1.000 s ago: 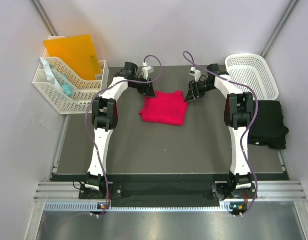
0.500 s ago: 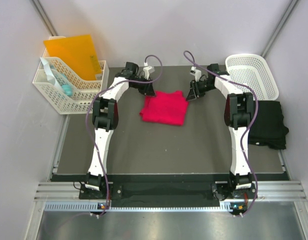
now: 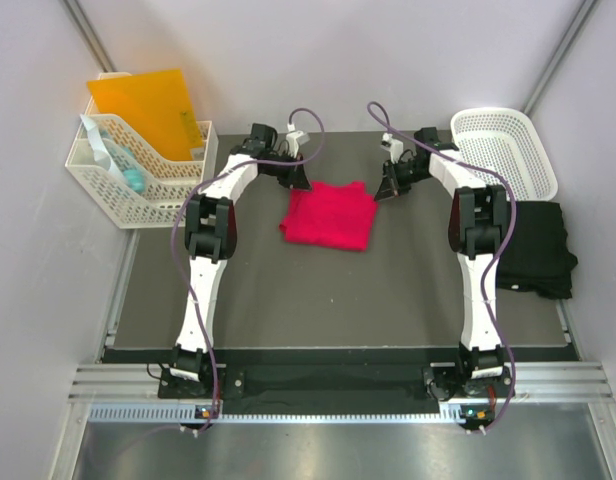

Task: Fold and stack the t-shirts
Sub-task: Neatly place the folded tshirt to the corner

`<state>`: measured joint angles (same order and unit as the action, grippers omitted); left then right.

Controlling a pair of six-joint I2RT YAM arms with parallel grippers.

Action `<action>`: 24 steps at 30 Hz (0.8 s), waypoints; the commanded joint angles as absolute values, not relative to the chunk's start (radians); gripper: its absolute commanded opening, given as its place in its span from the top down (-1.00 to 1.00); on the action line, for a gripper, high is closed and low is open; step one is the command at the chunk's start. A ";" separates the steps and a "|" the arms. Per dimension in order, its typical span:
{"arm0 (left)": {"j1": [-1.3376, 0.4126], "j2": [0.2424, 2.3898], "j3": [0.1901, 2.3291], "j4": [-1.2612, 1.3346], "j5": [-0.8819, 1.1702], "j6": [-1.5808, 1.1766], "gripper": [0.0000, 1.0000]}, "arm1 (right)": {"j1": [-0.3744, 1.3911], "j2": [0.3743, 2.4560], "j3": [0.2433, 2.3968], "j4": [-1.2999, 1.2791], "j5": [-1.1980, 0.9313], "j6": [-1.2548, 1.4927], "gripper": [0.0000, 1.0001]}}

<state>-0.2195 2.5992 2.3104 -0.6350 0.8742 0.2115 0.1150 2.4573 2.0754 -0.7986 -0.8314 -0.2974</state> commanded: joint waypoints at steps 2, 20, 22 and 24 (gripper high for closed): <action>-0.222 2.580 2.345 -0.566 0.893 0.186 1.00 | 0.127 2.442 2.091 -0.765 -0.824 -0.298 1.00; -0.212 2.504 2.319 -0.534 0.897 0.153 1.00 | 0.175 2.388 2.152 -0.759 -0.769 -0.308 1.00; -0.207 2.493 2.309 -0.531 0.900 0.152 1.00 | 0.178 2.382 2.160 -0.756 -0.761 -0.307 1.00; -0.204 2.482 2.306 -0.531 0.905 0.149 1.00 | 0.181 2.378 2.163 -0.756 -0.756 -0.307 1.00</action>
<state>-0.2150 2.5912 2.3074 -0.5949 0.8745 0.1585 0.1570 2.4565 2.1098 -0.7914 -0.7597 -0.2947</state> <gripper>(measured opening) 0.022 0.016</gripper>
